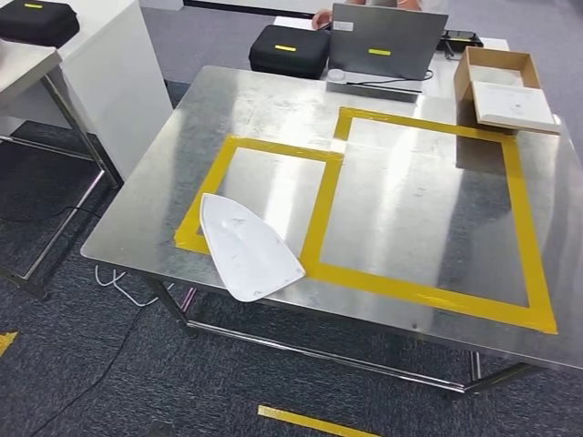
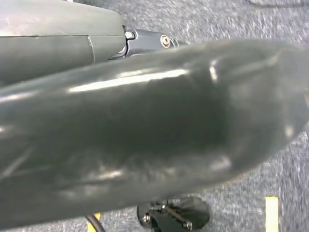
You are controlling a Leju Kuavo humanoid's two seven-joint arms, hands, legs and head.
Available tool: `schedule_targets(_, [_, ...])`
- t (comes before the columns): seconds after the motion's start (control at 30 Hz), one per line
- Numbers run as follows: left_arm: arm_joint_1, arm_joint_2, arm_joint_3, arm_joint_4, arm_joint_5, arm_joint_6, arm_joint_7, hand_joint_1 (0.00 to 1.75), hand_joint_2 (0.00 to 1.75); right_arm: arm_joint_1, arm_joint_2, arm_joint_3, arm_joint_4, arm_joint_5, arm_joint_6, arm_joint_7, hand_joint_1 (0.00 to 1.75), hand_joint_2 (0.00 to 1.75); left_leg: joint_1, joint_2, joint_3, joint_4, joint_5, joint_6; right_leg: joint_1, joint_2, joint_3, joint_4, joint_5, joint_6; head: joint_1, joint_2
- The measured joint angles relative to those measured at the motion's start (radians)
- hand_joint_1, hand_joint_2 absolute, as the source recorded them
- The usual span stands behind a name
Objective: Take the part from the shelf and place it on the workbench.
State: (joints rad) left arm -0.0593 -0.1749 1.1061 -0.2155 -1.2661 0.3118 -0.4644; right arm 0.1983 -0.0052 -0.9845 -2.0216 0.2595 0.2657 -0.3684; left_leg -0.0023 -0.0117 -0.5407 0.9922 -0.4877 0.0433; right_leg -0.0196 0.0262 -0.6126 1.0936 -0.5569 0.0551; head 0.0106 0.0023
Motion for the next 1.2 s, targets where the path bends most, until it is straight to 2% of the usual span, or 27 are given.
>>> schedule_targets(0.07, [0.002,0.001,0.002,0.0,0.0,0.0,0.0,0.0,0.0,0.002,0.003,0.003,0.003,-0.001,-0.001,-0.001,0.0,0.0,-0.002,0.015,-0.001,0.0,0.0,0.003,0.0,-0.015,-0.061,0.129,-0.057,0.007,0.003,0.0])
schedule_targets(0.1, [0.002,0.002,0.002,0.0,0.0,0.0,0.0,0.0,0.0,0.005,0.005,0.005,0.005,-0.001,-0.001,-0.002,0.0,0.0,-0.003,0.024,-0.001,0.0,-0.001,0.003,-0.001,-0.017,-0.079,0.169,-0.066,0.009,0.003,0.0])
schedule_targets(0.13, [0.003,0.002,0.002,0.0,0.0,0.0,0.001,0.0,0.0,0.007,0.007,0.006,0.006,-0.002,-0.001,-0.002,0.0,0.0,-0.003,0.031,-0.001,0.0,-0.002,0.003,-0.001,-0.019,-0.08,0.172,-0.056,0.01,0.003,0.0])
schedule_targets(0.17, [0.002,0.003,0.002,0.0,0.0,0.0,0.002,0.0,0.0,0.009,0.007,0.006,0.007,-0.003,-0.001,-0.002,0.0,0.0,-0.003,0.039,0.0,0.0,-0.003,0.002,-0.001,-0.023,-0.059,0.134,-0.029,0.011,0.003,0.0])
schedule_targets(0.23, [0.002,0.003,0.003,0.0,0.0,-0.001,0.003,0.0,0.0,0.01,0.008,0.007,0.008,-0.003,0.0,-0.002,0.0,0.0,-0.005,0.051,0.005,0.002,-0.007,-0.003,0.001,-0.049,0.015,-0.004,0.031,0.01,0.003,0.0])
schedule_targets(0.27, [0.002,0.004,0.003,0.0,0.0,-0.002,0.004,0.0,0.0,0.01,0.008,0.008,0.008,-0.003,0.0,-0.003,0.0,0.0,-0.008,0.055,0.006,0.004,-0.01,-0.007,0.003,-0.059,0.045,-0.059,0.047,0.004,0.003,0.0])
schedule_targets(0.3, [0.002,0.004,0.003,0.0,0.0,-0.002,0.005,0.0,0.0,0.01,0.009,0.009,0.009,-0.003,0.0,-0.003,0.0,0.0,-0.011,0.06,0.007,0.006,-0.012,-0.011,0.005,-0.067,0.063,-0.09,0.052,-0.002,0.003,0.0])
schedule_targets(0.4, [0.001,0.005,0.003,0.0,0.0,-0.002,0.007,0.0,0.0,0.013,0.013,0.01,0.01,-0.003,0.0,-0.003,0.0,0.0,-0.011,0.07,0.008,0.011,-0.016,-0.024,0.007,-0.053,0.068,-0.099,0.054,-0.023,0.003,0.0])
schedule_targets(0.47, [0.0,0.005,0.003,0.0,0.0,-0.002,0.007,0.0,0.0,0.013,0.015,0.011,0.01,-0.003,0.0,-0.003,0.0,0.0,-0.007,0.053,-0.005,0.049,-0.047,-0.036,0.004,-0.042,0.068,-0.101,0.057,-0.033,0.0,0.0])
schedule_targets(0.53, [0.001,0.005,0.003,0.0,0.0,-0.002,0.007,0.0,0.0,0.012,0.016,0.012,0.01,-0.003,0.0,-0.003,0.0,0.0,-0.003,0.03,-0.052,0.161,-0.109,-0.045,0.003,-0.031,0.068,-0.102,0.058,-0.04,-0.002,0.0])
schedule_targets(0.57, [0.002,0.005,0.003,0.0,0.0,-0.002,0.007,0.0,0.0,0.012,0.017,0.012,0.01,-0.003,0.001,-0.003,0.0,0.0,-0.002,0.026,-0.081,0.227,-0.137,-0.046,0.003,-0.024,0.067,-0.102,0.058,-0.042,-0.002,0.0])
schedule_targets(0.6, [0.003,0.005,0.003,0.0,0.0,-0.002,0.007,0.0,0.0,0.012,0.019,0.013,0.01,-0.003,0.001,-0.004,0.0,0.0,-0.001,0.025,-0.102,0.274,-0.151,-0.047,0.003,-0.017,0.067,-0.101,0.058,-0.043,-0.002,0.0])
schedule_targets(0.63, [0.004,0.005,0.004,0.0,0.0,-0.002,0.007,0.0,0.0,0.013,0.02,0.013,0.01,-0.003,0.001,-0.003,0.0,0.0,-0.001,0.025,-0.109,0.289,-0.145,-0.045,0.003,-0.009,0.067,-0.101,0.058,-0.043,-0.002,0.0])
schedule_targets(0.67, [0.004,0.005,0.004,0.0,0.0,-0.002,0.007,0.0,0.0,0.013,0.021,0.013,0.01,-0.003,0.001,-0.003,0.0,0.0,-0.001,0.023,-0.099,0.265,-0.12,-0.042,0.003,-0.001,0.068,-0.1,0.058,-0.043,-0.002,0.0])
schedule_targets(0.73, [0.004,0.006,0.004,0.0,0.0,-0.002,0.007,0.0,0.0,0.013,0.022,0.013,0.01,-0.003,0.001,-0.003,0.0,0.0,-0.001,0.004,-0.046,0.143,-0.048,-0.031,0.003,0.015,0.07,-0.1,0.058,-0.042,-0.002,0.0])
schedule_targets(0.77, [0.003,0.007,0.004,0.0,0.0,-0.002,0.007,0.0,0.0,0.012,0.023,0.013,0.011,-0.004,0.001,-0.003,0.0,0.0,-0.001,-0.01,-0.02,0.083,-0.024,-0.026,0.004,0.023,0.069,-0.098,0.057,-0.04,-0.002,0.0])
schedule_targets(0.8, [0.003,0.007,0.004,0.0,0.0,-0.002,0.008,0.0,0.0,0.012,0.023,0.013,0.011,-0.007,0.002,-0.003,0.0,0.0,-0.001,-0.022,-0.004,0.043,-0.013,-0.023,0.005,0.029,0.066,-0.097,0.058,-0.036,-0.002,0.0])
schedule_targets(0.83, [0.002,0.008,0.004,0.0,0.0,-0.001,0.009,0.0,0.0,0.012,0.023,0.013,0.011,-0.014,0.006,-0.001,0.0,0.0,-0.002,-0.029,0.002,0.025,-0.014,-0.021,0.004,0.034,0.062,-0.096,0.059,-0.03,-0.001,0.0])
schedule_targets(0.9, [0.0,0.008,0.006,0.0,0.003,0.009,0.022,0.0,0.0,0.011,0.026,0.014,0.012,-0.043,0.02,0.009,0.0,0.0,-0.002,-0.023,0.001,0.016,-0.011,-0.017,0.001,0.041,0.056,-0.096,0.063,-0.017,-0.001,0.0])
schedule_targets(0.93, [-0.001,0.008,0.008,0.0,0.006,0.022,0.036,0.0,0.0,0.011,0.028,0.014,0.013,-0.061,0.028,0.018,0.0,0.0,0.0,-0.018,0.001,0.012,-0.006,-0.012,0.0,0.034,0.052,-0.091,0.057,-0.011,0.0,0.0])
schedule_targets(0.97, [-0.003,0.007,0.013,0.0,0.009,0.041,0.053,0.0,0.0,0.01,0.029,0.015,0.014,-0.076,0.034,0.026,0.0,0.0,0.002,-0.014,0.0,0.008,0.0,-0.006,0.0,0.023,0.042,-0.071,0.039,-0.006,0.002,0.0])
schedule_targets(1.0, [-0.004,0.006,0.017,0.0,0.01,0.061,0.07,0.0,0.0,0.008,0.032,0.016,0.015,-0.087,0.038,0.032,0.0,0.0,0.003,-0.008,-0.001,0.004,0.005,-0.001,0.0,0.009,0.025,-0.03,0.008,-0.002,0.004,0.0])
schedule_targets(1.07, [-0.005,0.005,0.022,0.0,0.009,0.092,0.091,0.0,0.0,0.008,0.037,0.018,0.017,-0.087,0.039,0.037,0.0,0.0,0.001,0.0,-0.008,0.004,0.009,0.004,0.0,-0.012,-0.024,0.094,-0.064,0.004,0.008,0.0])
schedule_targets(1.1, [-0.005,0.005,0.022,0.0,0.008,0.1,0.095,0.0,0.0,0.01,0.041,0.019,0.018,-0.078,0.037,0.035,0.0,0.0,0.0,0.004,-0.012,0.005,0.011,0.004,0.0,-0.015,-0.043,0.148,-0.086,0.007,0.008,0.0])
schedule_targets(1.13, [-0.005,0.005,0.023,0.0,0.007,0.106,0.097,0.0,0.0,0.012,0.044,0.02,0.018,-0.066,0.034,0.031,0.0,0.0,0.0,0.007,-0.015,0.005,0.013,0.004,-0.001,-0.017,-0.048,0.172,-0.091,0.01,0.008,0.0])
schedule_targets(1.17, [-0.005,0.004,0.023,0.0,0.005,0.11,0.099,0.0,0.0,0.013,0.046,0.02,0.018,-0.054,0.032,0.027,0.0,0.0,-0.001,0.01,-0.018,0.006,0.015,0.003,-0.001,-0.018,-0.032,0.156,-0.075,0.011,0.008,0.0])
schedule_targets(1.2, [-0.006,0.004,0.023,0.0,0.003,0.115,0.1,0.0,0.0,0.014,0.047,0.021,0.018,-0.042,0.029,0.022,0.0,0.0,-0.001,0.012,-0.02,0.007,0.017,0.002,-0.001,-0.019,0.001,0.104,-0.047,0.011,0.008,0.0])
